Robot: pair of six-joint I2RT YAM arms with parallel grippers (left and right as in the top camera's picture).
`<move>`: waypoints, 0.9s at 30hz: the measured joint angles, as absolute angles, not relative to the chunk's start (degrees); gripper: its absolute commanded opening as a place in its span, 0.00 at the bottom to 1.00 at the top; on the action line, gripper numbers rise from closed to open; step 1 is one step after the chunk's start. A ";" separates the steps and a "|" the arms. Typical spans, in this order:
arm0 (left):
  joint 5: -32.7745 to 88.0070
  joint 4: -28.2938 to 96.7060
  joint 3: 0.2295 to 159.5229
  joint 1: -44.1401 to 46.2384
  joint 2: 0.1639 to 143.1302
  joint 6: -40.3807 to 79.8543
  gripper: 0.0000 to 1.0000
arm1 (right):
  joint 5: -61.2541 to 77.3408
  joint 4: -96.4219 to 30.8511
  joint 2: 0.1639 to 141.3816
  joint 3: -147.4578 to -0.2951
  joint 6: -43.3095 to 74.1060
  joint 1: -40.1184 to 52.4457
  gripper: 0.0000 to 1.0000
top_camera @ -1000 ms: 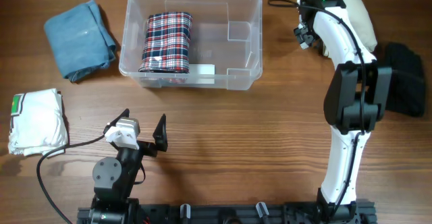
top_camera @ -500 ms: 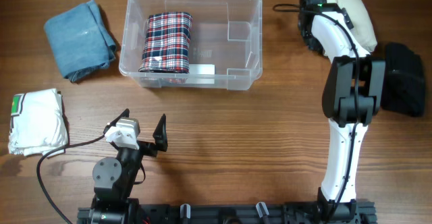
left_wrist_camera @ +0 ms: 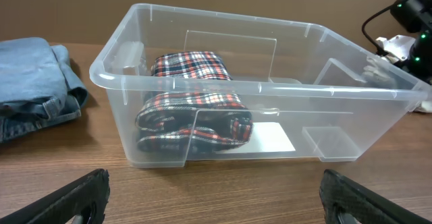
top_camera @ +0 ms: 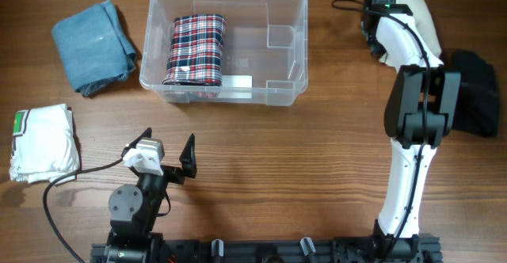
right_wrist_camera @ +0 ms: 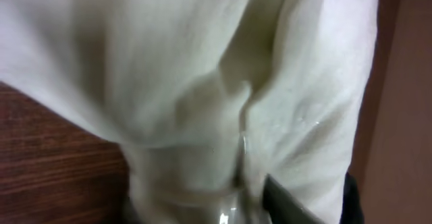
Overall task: Pack container
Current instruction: 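Move the right gripper to the cream cloth bundle and grasp it, then carry the cream cloth into the bin beside the plaid cloth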
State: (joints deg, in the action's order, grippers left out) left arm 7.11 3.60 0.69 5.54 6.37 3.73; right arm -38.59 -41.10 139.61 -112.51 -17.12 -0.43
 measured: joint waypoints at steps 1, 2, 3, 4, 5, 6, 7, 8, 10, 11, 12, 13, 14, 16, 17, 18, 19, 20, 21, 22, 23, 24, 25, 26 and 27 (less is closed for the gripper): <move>7.11 3.60 0.69 5.54 6.37 3.73 1.00 | -38.61 -41.28 139.50 -112.55 -15.97 -0.43 0.27; 7.11 3.60 0.69 5.54 6.37 3.73 1.00 | -38.59 -41.39 139.39 -112.55 -15.11 -0.43 0.24; 7.11 3.60 0.69 5.54 6.37 3.73 1.00 | -38.54 -41.56 139.15 -112.55 -14.15 -0.43 0.20; 7.11 3.60 0.69 5.54 6.37 3.73 1.00 | -38.33 -41.93 138.67 -112.55 -12.99 -0.43 0.20; 7.11 3.60 0.69 5.54 6.37 3.73 1.00 | -37.87 -42.52 138.02 -112.53 -11.81 -0.45 0.19; 7.11 3.60 0.69 5.54 6.37 3.73 1.00 | -37.15 -43.22 136.73 -112.49 -10.41 -0.49 0.18; 7.11 3.60 0.69 5.54 6.37 3.73 1.00 | -36.38 -44.01 134.87 -112.38 -8.97 -0.49 0.17; 7.11 3.60 0.69 5.54 6.37 3.73 1.00 | -35.38 -45.06 132.66 -112.09 -7.73 -0.49 0.17; 7.11 3.60 0.69 5.54 6.37 3.73 1.00 | -33.15 -47.51 128.01 -111.79 -5.34 -0.43 0.17; 7.11 3.60 0.69 5.54 6.39 3.73 1.00 | -31.79 -48.66 124.60 -111.79 -3.84 -0.30 0.17; 7.11 3.60 0.69 5.54 6.37 3.73 1.00 | -30.41 -49.80 120.92 -111.79 -2.33 -0.16 0.17; 7.11 3.60 0.69 5.54 6.37 3.73 1.00 | -29.36 -51.09 116.95 -111.79 -0.78 0.16 0.17; 7.14 3.60 0.69 5.54 6.37 3.73 1.00 | -28.69 -52.12 113.69 -111.79 0.40 0.67 0.17; 7.11 3.60 0.69 5.54 6.37 3.73 1.00 | -27.18 -54.57 106.48 -111.79 2.42 3.09 0.17; 7.14 3.60 0.69 5.54 6.37 3.73 1.00 | -26.50 -55.86 103.42 -111.81 3.49 5.04 0.17; 7.11 3.60 0.69 5.54 6.37 3.73 1.00 | -25.74 -57.47 101.01 -111.83 4.80 7.31 0.17; 7.14 3.60 0.69 5.54 6.37 3.73 1.00 | -24.95 -58.54 99.22 -111.83 5.72 9.56 0.17; 7.14 3.60 0.69 5.54 6.37 3.73 1.00 | -23.83 -59.88 97.65 -111.83 7.09 12.47 0.17; 7.11 3.60 0.69 5.54 6.37 3.73 1.00 | -22.92 -60.71 96.71 -111.83 8.32 15.05 0.17; 7.11 3.60 0.69 5.54 6.37 3.73 1.00 | -22.26 -60.90 96.36 -111.83 9.76 17.23 0.17; 7.14 3.60 0.69 5.54 6.37 3.73 1.00 | -21.56 -60.88 96.31 -111.83 11.68 19.99 0.17; 7.11 3.60 0.69 5.54 6.37 3.73 1.00 | -20.80 -60.88 96.47 -111.83 13.52 22.11 0.17; 7.11 3.60 0.69 5.54 6.37 3.73 1.00 | -20.16 -60.80 96.73 -111.83 14.98 23.92 0.17; 7.11 3.60 0.69 5.54 6.37 3.73 1.00 | -19.38 -60.16 97.21 -111.83 16.80 26.04 0.17; 7.14 3.60 0.69 5.54 6.37 3.73 1.00 | -18.83 -59.11 97.82 -111.83 18.09 27.86 0.18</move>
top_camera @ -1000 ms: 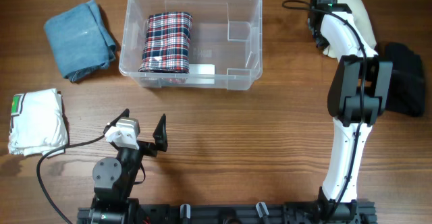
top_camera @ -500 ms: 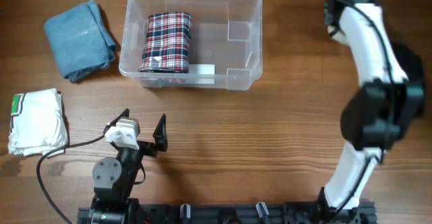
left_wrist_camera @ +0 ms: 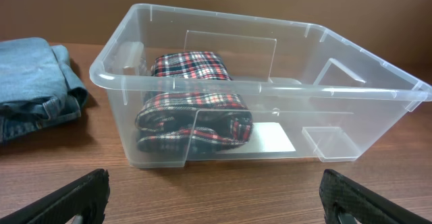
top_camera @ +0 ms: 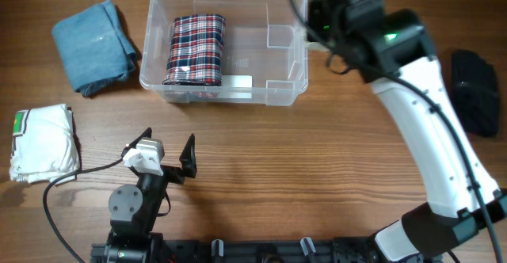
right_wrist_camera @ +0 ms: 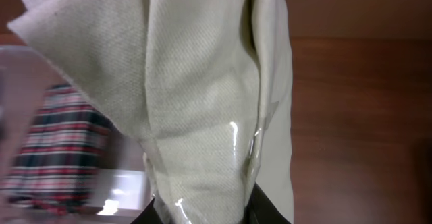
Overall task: Pack container
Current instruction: 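Carry the cream cloth into the bin beside the plaid cloth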
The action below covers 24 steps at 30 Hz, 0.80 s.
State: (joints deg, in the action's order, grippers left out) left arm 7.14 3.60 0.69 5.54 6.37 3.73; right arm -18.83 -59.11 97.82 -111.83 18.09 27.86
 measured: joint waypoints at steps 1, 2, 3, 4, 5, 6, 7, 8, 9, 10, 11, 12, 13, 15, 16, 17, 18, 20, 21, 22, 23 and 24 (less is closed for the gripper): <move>7.11 3.60 0.69 5.54 6.37 3.73 1.00 | -18.44 -58.08 98.56 -111.83 19.22 29.21 0.18; 7.11 3.60 0.69 5.54 6.37 3.73 1.00 | -18.17 -57.01 99.63 -111.83 20.40 30.68 0.18; 7.14 3.60 0.69 5.54 6.37 3.73 1.00 | -17.56 -56.31 101.21 -111.83 21.93 32.36 0.18; 7.11 3.60 0.69 5.54 6.37 3.73 1.00 | -16.99 -56.05 102.41 -111.83 22.65 33.47 0.18; 7.14 3.60 0.69 5.54 6.37 3.73 1.00 | -16.03 -55.66 103.96 -111.83 23.31 34.48 0.18; 7.14 3.60 0.69 5.54 6.37 3.73 1.00 | -15.27 -54.81 105.75 -111.83 24.08 35.77 0.18; 7.14 3.60 0.69 5.54 6.37 3.73 1.00 | -14.57 -53.71 107.90 -111.83 24.88 36.99 0.18; 7.14 3.60 0.69 5.54 6.37 3.73 1.00 | -14.04 -53.23 109.75 -111.83 25.71 37.93 0.18; 7.14 3.60 0.69 5.54 6.37 3.73 1.00 | -13.76 -52.99 111.26 -111.83 26.48 38.57 0.18; 7.11 3.60 0.69 5.54 6.37 3.73 1.00 | -13.50 -52.56 113.45 -111.83 27.55 39.16 0.18; 7.11 3.60 0.69 5.54 6.37 3.73 1.00 | -13.30 -52.36 114.80 -111.83 28.27 39.29 0.18; 7.11 3.60 0.69 5.54 6.37 3.73 1.00 | -13.26 -52.10 116.01 -111.83 28.58 39.29 0.18; 7.14 3.60 0.69 5.54 6.37 3.73 1.00 | -13.32 -51.53 117.05 -111.83 28.86 39.29 0.18; 7.14 3.60 0.69 5.54 6.37 3.73 1.00 | -13.98 -51.09 119.50 -111.83 29.34 39.24 0.18; 7.11 3.60 0.69 5.54 6.37 3.73 1.00 | -14.61 -51.11 120.09 -111.83 30.06 39.24 0.18; 7.14 3.60 0.69 5.54 6.37 3.73 1.00 | -15.09 -51.00 121.36 -111.83 30.48 39.22 0.18; 7.11 3.60 0.69 5.54 6.37 3.73 1.00 | -15.40 -50.74 121.84 -111.81 31.16 39.22 0.18; 7.14 3.60 0.69 5.54 6.37 3.73 1.00 | -15.70 -49.28 122.85 -111.81 32.82 39.22 0.19; 7.14 3.60 0.69 5.54 6.37 3.73 1.00 | -15.70 -48.71 123.22 -111.81 33.28 39.22 0.19; 7.11 3.60 0.69 5.54 6.37 3.73 1.00 | -15.70 -48.14 123.57 -111.81 33.85 39.22 0.20; 7.11 3.60 0.69 5.54 6.37 3.73 1.00 | -15.70 -47.94 123.90 -111.81 34.35 39.22 0.22; 7.11 3.60 0.69 5.54 6.37 3.73 1.00 | -15.70 -47.94 124.27 -111.81 34.74 39.22 0.22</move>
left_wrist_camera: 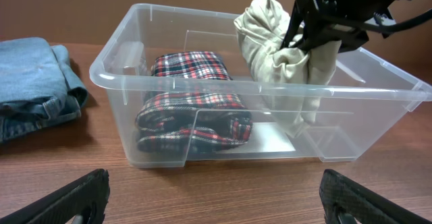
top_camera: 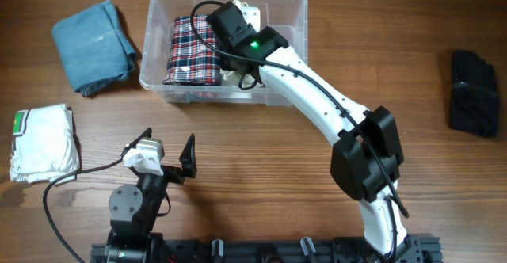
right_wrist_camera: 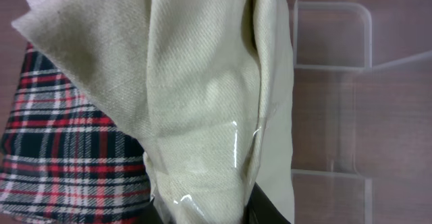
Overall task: Pack container
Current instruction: 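Carry the cream cloth into the bin beside the plaid cloth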
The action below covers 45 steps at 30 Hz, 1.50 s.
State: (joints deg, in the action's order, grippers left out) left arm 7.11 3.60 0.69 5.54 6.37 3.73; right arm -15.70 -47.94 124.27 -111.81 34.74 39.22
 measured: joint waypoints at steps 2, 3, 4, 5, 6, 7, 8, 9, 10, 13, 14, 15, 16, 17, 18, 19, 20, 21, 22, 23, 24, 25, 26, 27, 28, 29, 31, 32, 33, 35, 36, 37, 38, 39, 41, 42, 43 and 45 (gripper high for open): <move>7.14 3.60 0.69 5.54 6.37 3.73 1.00 | -16.86 -48.53 124.68 -111.81 35.14 39.24 0.22; 7.14 3.60 0.69 5.54 6.37 3.73 1.00 | -17.89 -49.10 124.77 -111.81 35.29 39.24 0.22; 7.11 3.60 0.69 5.54 6.37 3.73 1.00 | -19.33 -49.63 124.84 -111.81 35.40 39.24 0.22; 7.11 3.60 0.69 5.54 6.37 3.73 1.00 | -20.29 -49.74 124.84 -111.81 35.55 39.22 0.22; 7.11 3.60 0.69 5.54 6.37 3.73 1.00 | -20.93 -49.87 124.84 -111.81 35.59 39.18 0.21; 7.11 3.60 0.69 5.54 6.37 3.73 1.00 | -21.69 -50.09 124.84 -111.81 35.77 39.18 0.22; 7.11 3.60 0.69 5.54 6.37 3.73 1.00 | -22.15 -50.13 124.84 -111.81 35.79 39.18 0.23; 7.11 3.60 0.69 5.54 6.37 3.73 1.00 | -22.35 -50.04 124.84 -111.81 35.79 39.18 0.23; 7.14 3.60 0.69 5.54 6.37 3.73 1.00 | -22.46 -49.93 124.84 -111.81 35.79 39.18 0.23; 7.11 3.60 0.69 5.54 6.37 3.73 1.00 | -22.57 -49.82 124.84 -111.81 35.79 39.18 0.23; 7.11 3.60 0.69 5.54 6.37 3.73 1.00 | -22.57 -49.82 124.92 -111.81 35.79 39.18 0.23; 7.11 3.60 0.69 5.54 6.37 3.73 1.00 | -22.61 -49.82 125.19 -111.81 35.79 39.18 0.23; 7.11 3.60 0.69 5.54 6.37 3.73 1.00 | -22.59 -49.76 125.56 -111.81 35.77 39.18 0.24; 7.11 3.60 0.69 5.54 6.37 3.73 1.00 | -22.61 -49.67 126.19 -111.81 35.77 39.18 0.24; 7.14 3.60 0.69 5.54 6.37 3.73 1.00 | -22.63 -49.45 126.80 -111.81 35.77 39.18 0.24; 7.11 3.60 0.69 5.54 6.37 3.73 1.00 | -22.76 -49.21 127.07 -111.81 35.77 39.18 0.24; 7.11 3.60 0.69 5.54 6.37 3.73 1.00 | -22.92 -49.08 127.20 -111.83 35.77 39.20 0.25; 7.11 3.60 0.69 5.54 6.37 3.73 1.00 | -23.00 -48.93 127.31 -111.83 35.77 39.22 0.29; 7.11 3.60 0.69 5.54 6.37 3.73 1.00 | -23.00 -48.66 127.37 -111.83 35.77 39.22 0.37; 7.14 3.60 0.69 5.54 6.37 3.73 1.00 | -22.98 -48.12 127.48 -111.83 35.90 39.22 0.42; 7.14 3.60 0.69 5.54 6.37 3.73 1.00 | -22.98 -47.75 127.52 -111.83 35.83 39.22 0.44; 7.11 3.60 0.69 5.54 6.37 3.73 1.00 | -22.90 -47.27 127.63 -111.83 35.62 39.22 0.47; 7.14 3.60 0.69 5.54 6.37 3.73 1.00 | -22.55 -46.78 127.70 -111.83 35.77 39.22 0.51; 7.11 3.60 0.69 5.54 6.37 3.73 1.00 | -22.06 -46.15 127.74 -111.83 35.88 39.22 0.52; 7.11 3.60 0.69 5.54 6.37 3.73 1.00 | -21.61 -45.71 127.74 -111.83 35.77 39.22 0.54; 7.11 3.60 0.69 5.54 6.37 3.73 1.00 | -20.97 -45.21 127.74 -111.83 35.79 39.22 0.55; 7.11 3.60 0.69 5.54 6.37 3.73 1.00 | -20.34 -44.27 127.74 -111.83 35.77 39.22 0.56; 7.11 3.60 0.69 5.54 6.37 3.73 1.00 | -19.92 -43.59 127.74 -111.83 35.77 39.22 0.58; 7.11 3.60 0.69 5.54 6.37 3.73 1.00 | -19.59 -43.16 127.74 -111.83 35.66 39.22 0.59; 7.11 3.60 0.69 5.54 6.37 3.73 1.00 | -18.13 -41.41 127.74 -111.83 34.65 39.22 0.59; 7.11 3.60 0.69 5.54 6.37 3.73 1.00 | -17.45 -40.82 127.74 -111.85 34.30 39.22 0.59; 7.11 3.60 0.69 5.54 6.37 3.73 1.00 | -16.69 -40.51 127.74 -111.85 34.20 39.22 0.59; 7.11 3.60 0.69 5.54 6.37 3.73 1.00 | -16.03 -40.03 127.74 -111.85 33.76 39.22 0.59; 7.11 3.60 0.69 5.54 6.37 3.73 1.00 | -15.59 -39.64 127.74 -111.85 33.12 39.22 0.59; 7.11 3.60 0.69 5.54 6.37 3.73 1.00 | -15.42 -39.22 127.74 -111.85 32.56 39.18 0.59; 7.14 3.60 0.69 5.54 6.37 3.73 1.00 | -15.33 -38.48 127.74 -111.90 32.01 39.18 0.54; 7.11 3.60 0.69 5.54 6.37 3.73 1.00 | -15.05 -37.69 127.72 -111.92 31.59 39.18 0.44; 7.11 3.60 0.69 5.54 6.37 3.73 1.00 | -12.71 -34.39 127.72 -111.94 29.74 39.05 0.16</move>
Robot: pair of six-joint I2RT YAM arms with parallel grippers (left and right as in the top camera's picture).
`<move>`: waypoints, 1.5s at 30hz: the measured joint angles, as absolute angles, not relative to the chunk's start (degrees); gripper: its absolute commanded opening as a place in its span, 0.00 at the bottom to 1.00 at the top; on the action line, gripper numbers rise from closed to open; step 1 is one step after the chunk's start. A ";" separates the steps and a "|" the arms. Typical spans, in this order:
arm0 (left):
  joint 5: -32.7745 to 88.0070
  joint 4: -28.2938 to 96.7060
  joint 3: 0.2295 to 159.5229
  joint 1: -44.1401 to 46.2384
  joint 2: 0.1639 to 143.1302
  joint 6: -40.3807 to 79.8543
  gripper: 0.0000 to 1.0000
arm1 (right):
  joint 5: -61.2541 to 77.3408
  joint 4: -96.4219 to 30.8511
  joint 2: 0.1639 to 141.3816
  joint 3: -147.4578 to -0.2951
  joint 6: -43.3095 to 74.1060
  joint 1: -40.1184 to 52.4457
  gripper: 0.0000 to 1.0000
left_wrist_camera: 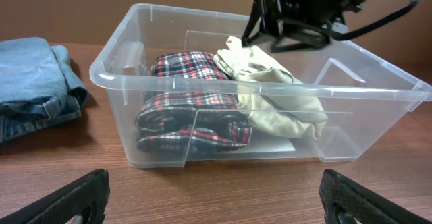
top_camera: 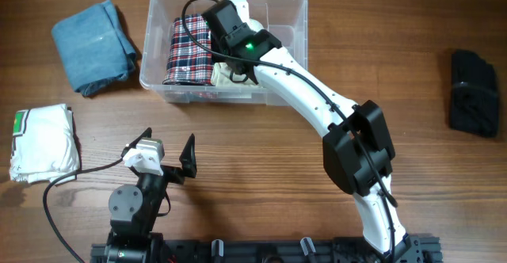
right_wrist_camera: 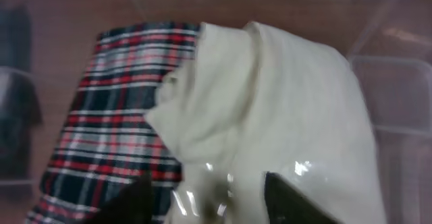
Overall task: Pack container
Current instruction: 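Carry the cream cloth into the bin beside the plaid cloth, then release and tuck the cream cloth into the bin with the right gripper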
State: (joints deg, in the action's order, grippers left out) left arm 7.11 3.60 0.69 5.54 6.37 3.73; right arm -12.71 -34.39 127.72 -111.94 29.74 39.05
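Observation:
The clear plastic container stands at the back of the table, also seen in the left wrist view (left_wrist_camera: 202, 89). A folded plaid cloth (top_camera: 190, 53) lies in its left half. A cream cloth (top_camera: 226, 74) lies crumpled beside it in the middle (left_wrist_camera: 277, 96). My right gripper (top_camera: 235, 57) hangs just above the cream cloth (right_wrist_camera: 270, 96), its fingers (right_wrist_camera: 297, 204) spread apart and holding nothing. My left gripper (left_wrist_camera: 216, 197) rests open near the table's front edge (top_camera: 165, 146), facing the container.
Folded blue jeans (top_camera: 93, 45) lie left of the container. A white cloth (top_camera: 43, 142) sits at the left edge. A black cloth (top_camera: 475, 93) lies at the far right. My right arm reaches across the table's middle to the container.
The cream cloth hung from my shut right gripper over the container. Now it lies inside next to the plaid cloth, and the gripper is open above it. The left arm has not moved.
My right gripper was shut on the cream cloth at the table's back right. Then it held the cloth at the container's right rim, then over the container beside the plaid cloth. Now the cloth rests in the container, let go.

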 measured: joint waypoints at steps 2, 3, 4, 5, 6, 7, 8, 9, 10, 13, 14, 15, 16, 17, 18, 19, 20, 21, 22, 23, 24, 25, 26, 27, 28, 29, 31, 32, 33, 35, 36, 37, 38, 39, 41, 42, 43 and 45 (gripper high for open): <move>7.11 3.60 0.69 5.54 6.37 3.73 1.00 | -8.67 -31.48 127.72 -112.03 27.62 38.89 0.10; 7.11 3.60 0.69 5.54 6.37 3.73 1.00 | -6.28 -30.50 127.70 -112.22 26.63 38.83 0.10; 7.11 3.60 0.69 5.54 6.37 3.73 1.00 | -4.93 -30.37 127.70 -112.22 26.20 38.83 0.09; 7.11 3.60 0.69 5.54 6.37 3.73 1.00 | -4.23 -30.35 127.70 -112.22 25.78 38.83 0.08; 7.14 3.60 0.69 5.54 6.37 3.73 1.00 | -2.98 -30.35 127.72 -112.22 25.23 38.85 0.08; 7.11 3.60 0.69 5.54 6.37 3.73 1.00 | -2.52 -30.35 127.72 -112.22 25.19 38.85 0.08; 7.11 3.60 0.69 5.54 6.37 3.73 1.00 | -2.31 -29.95 128.35 -112.25 25.17 38.85 0.08; 7.11 3.60 0.69 5.54 6.37 3.73 1.00 | -2.07 -29.89 129.40 -112.33 25.19 38.83 0.08; 7.11 3.60 0.69 5.54 6.37 3.73 1.00 | -1.91 -29.91 130.39 -112.36 25.19 38.85 0.08; 7.14 3.60 0.69 5.54 6.37 3.73 1.00 | -1.89 -30.15 133.53 -112.33 25.17 38.83 0.08; 7.14 3.60 0.69 5.54 6.37 3.73 1.00 | -1.91 -30.20 134.28 -112.33 25.19 38.83 0.08; 7.11 3.60 0.69 5.54 6.37 3.73 1.00 | -2.00 -30.41 134.76 -112.33 25.17 38.85 0.08; 7.11 3.60 0.69 5.54 6.37 3.73 1.00 | -2.31 -30.63 134.89 -112.33 25.17 38.85 0.08; 7.11 3.60 0.69 5.54 6.37 3.73 1.00 | -2.79 -30.72 134.89 -112.33 25.19 38.85 0.08; 7.14 3.60 0.69 5.54 6.37 3.73 1.00 | -3.36 -30.81 134.89 -112.36 25.17 38.85 0.08; 7.14 3.60 0.69 5.54 6.37 3.73 1.00 | -3.84 -30.83 134.89 -112.36 25.17 38.87 0.08; 7.11 3.60 0.69 5.54 6.37 3.73 1.00 | -4.38 -30.89 134.89 -112.36 25.17 38.87 0.08; 7.14 3.60 0.69 5.54 6.37 3.73 1.00 | -5.41 -31.00 134.91 -112.36 25.15 38.87 0.08; 7.11 3.60 0.69 5.54 6.37 3.73 1.00 | -6.24 -31.05 134.91 -112.36 25.17 38.85 0.08; 7.11 3.60 0.69 5.54 6.37 3.73 1.00 | -6.70 -31.03 134.91 -112.36 25.17 38.85 0.09; 7.11 3.60 0.69 5.54 6.37 3.73 1.00 | -7.14 -30.87 134.91 -112.36 25.17 38.85 0.09; 7.11 3.60 0.69 5.54 6.37 3.73 1.00 | -7.38 -30.72 134.91 -112.36 25.17 38.85 0.09; 7.11 3.60 0.69 5.54 6.37 3.73 1.00 | -7.62 -30.65 134.91 -112.36 25.17 38.85 0.10; 7.14 3.60 0.69 5.54 6.37 3.73 1.00 | -7.81 -30.39 134.91 -112.36 25.15 38.85 0.11; 7.11 3.60 0.69 5.54 6.37 3.73 1.00 | -7.94 -30.13 134.91 -112.36 25.04 38.85 0.12; 7.11 3.60 0.69 5.54 6.37 3.73 1.00 | -7.94 -29.47 134.91 -112.36 24.47 38.85 0.14; 7.14 3.60 0.69 5.54 6.37 3.73 1.00 | -7.94 -28.40 134.91 -112.36 23.00 38.85 0.16; 7.11 3.60 0.69 5.54 6.37 3.73 1.00 | -8.01 -28.18 134.87 -112.36 22.41 38.85 0.17; 7.11 3.60 0.69 5.54 6.37 3.73 1.00 | -8.32 -28.18 134.67 -112.36 21.93 38.83 0.17; 7.11 3.60 0.69 5.54 6.37 3.73 1.00 | -9.26 -28.25 132.92 -112.33 20.60 38.50 0.16; 7.14 3.60 0.69 5.54 6.37 3.73 1.00 | -9.45 -28.99 131.46 -112.33 20.25 38.00 0.16; 7.11 3.60 0.69 5.54 6.37 3.73 1.00 | -9.72 -31.07 129.71 -112.36 20.23 37.15 0.16; 7.11 3.60 0.69 5.54 6.37 3.73 1.00 | -9.78 -33.19 128.79 -112.62 20.36 36.23 0.16; 7.11 3.60 0.69 5.54 6.37 3.73 1.00 | -9.74 -35.73 128.11 -112.66 20.71 35.35 0.16; 7.11 3.60 0.69 5.54 6.37 3.73 1.00 | -8.54 -38.54 127.96 -112.66 21.34 33.95 0.15; 7.11 3.60 0.69 5.54 6.37 3.73 1.00 | -6.52 -39.86 127.98 -112.64 21.56 33.69 0.15; 7.11 3.60 0.69 5.54 6.37 3.70 1.00 | -3.84 -41.60 127.96 -112.66 21.85 33.95 0.15; 7.14 3.60 0.69 5.54 6.37 3.70 1.00 | -2.02 -43.92 127.96 -112.64 22.22 34.37 0.15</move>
State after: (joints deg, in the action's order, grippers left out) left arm 7.14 3.60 0.69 5.54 6.37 3.70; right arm -2.02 -43.92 127.96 -112.64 22.22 34.37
